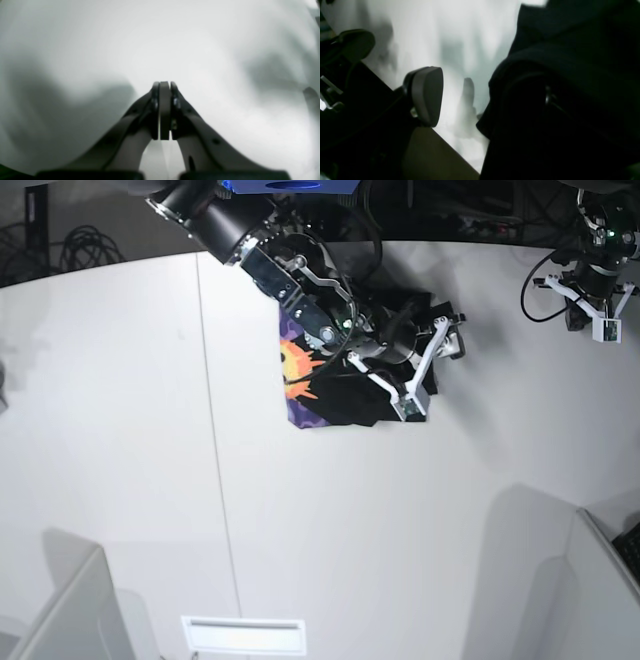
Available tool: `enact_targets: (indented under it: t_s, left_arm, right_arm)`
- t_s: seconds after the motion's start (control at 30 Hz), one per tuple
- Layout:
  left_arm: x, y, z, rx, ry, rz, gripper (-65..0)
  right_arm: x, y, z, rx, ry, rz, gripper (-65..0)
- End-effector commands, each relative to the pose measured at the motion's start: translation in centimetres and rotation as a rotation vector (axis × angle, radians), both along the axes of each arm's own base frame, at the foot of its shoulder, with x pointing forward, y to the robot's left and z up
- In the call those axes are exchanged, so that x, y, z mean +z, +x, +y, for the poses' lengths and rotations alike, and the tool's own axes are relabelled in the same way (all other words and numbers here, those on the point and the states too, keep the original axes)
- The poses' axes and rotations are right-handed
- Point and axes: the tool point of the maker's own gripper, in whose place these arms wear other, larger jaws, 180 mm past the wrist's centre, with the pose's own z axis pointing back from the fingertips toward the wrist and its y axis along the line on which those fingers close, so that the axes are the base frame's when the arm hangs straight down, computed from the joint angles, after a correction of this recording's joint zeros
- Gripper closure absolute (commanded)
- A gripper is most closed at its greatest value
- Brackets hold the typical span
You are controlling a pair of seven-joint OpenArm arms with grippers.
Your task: Fold the T-shirt properly
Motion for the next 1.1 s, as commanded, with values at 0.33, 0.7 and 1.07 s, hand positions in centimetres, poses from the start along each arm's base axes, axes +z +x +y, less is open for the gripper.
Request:
enact_targets:
  t_s: [0.33,0.7,1.07]
  left_arm:
    - [-0.8,-0.3,1.0,0.029,-0.017,0.004,0.0]
    - [-0.5,0.3,1.1,0.031,-0.017,-0.014,0.0]
    - [-0.5,0.1,1.0,0.03,-0.016,-0.009,0.0]
  right_arm:
    - [3.8,-0.7,4.0,0.188,0.016,-0.17,-45.9]
    - [12.0,2.5,-1.6,0.127,0.118,-0.416,-9.8]
    - [3.7,3.2,-13.1,-0.209,-0.018,-0.178,0.0]
